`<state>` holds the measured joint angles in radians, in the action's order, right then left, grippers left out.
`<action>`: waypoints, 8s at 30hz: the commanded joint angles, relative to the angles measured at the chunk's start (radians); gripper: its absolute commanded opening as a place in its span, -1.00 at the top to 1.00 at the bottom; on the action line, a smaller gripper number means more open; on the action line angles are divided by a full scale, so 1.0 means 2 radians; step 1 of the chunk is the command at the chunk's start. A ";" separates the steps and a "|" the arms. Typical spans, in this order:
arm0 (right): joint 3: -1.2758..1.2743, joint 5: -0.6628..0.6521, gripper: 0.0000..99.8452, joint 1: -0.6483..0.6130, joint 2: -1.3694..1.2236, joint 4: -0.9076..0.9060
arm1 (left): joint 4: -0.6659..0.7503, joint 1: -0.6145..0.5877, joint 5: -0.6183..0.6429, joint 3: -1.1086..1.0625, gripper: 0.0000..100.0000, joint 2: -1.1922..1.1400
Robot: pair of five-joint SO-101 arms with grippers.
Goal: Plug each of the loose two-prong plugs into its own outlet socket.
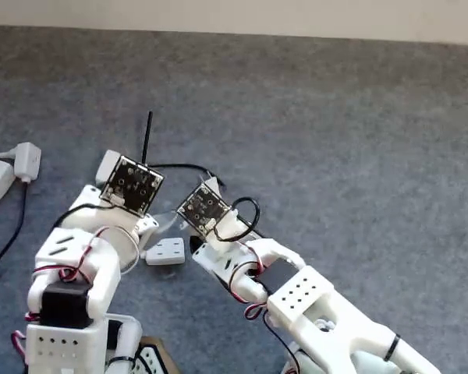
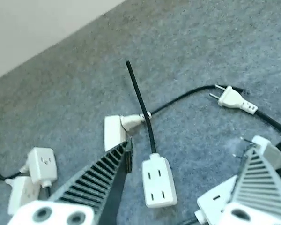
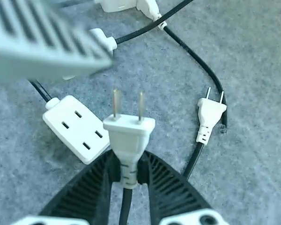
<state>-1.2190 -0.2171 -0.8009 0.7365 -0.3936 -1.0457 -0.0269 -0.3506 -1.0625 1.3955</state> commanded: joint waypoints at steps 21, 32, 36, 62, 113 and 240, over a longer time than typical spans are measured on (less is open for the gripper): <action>0.122 0.018 0.99 -0.039 0.095 -0.161 | 0.153 0.036 0.018 -0.175 0.30 0.009; 0.132 0.019 0.99 -0.040 0.134 -0.204 | 0.150 0.050 0.018 -0.178 0.30 0.010; 0.131 0.018 0.99 -0.039 0.134 -0.208 | 0.150 0.049 0.018 -0.178 0.30 0.010; -0.002 -0.117 0.97 0.155 0.134 -0.312 | 0.149 -0.145 -0.040 -0.105 0.30 0.007; 0.256 -0.060 0.99 0.081 -0.220 -0.254 | 0.152 -0.209 -0.066 -0.119 0.30 0.005; 0.220 -0.222 0.63 0.069 -0.208 -0.311 | 0.178 -0.289 -0.109 0.083 0.30 -0.318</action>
<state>-0.9214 -0.6651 -0.6905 0.4496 -1.0288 -0.7265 -0.5470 -0.5547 -0.9705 0.8784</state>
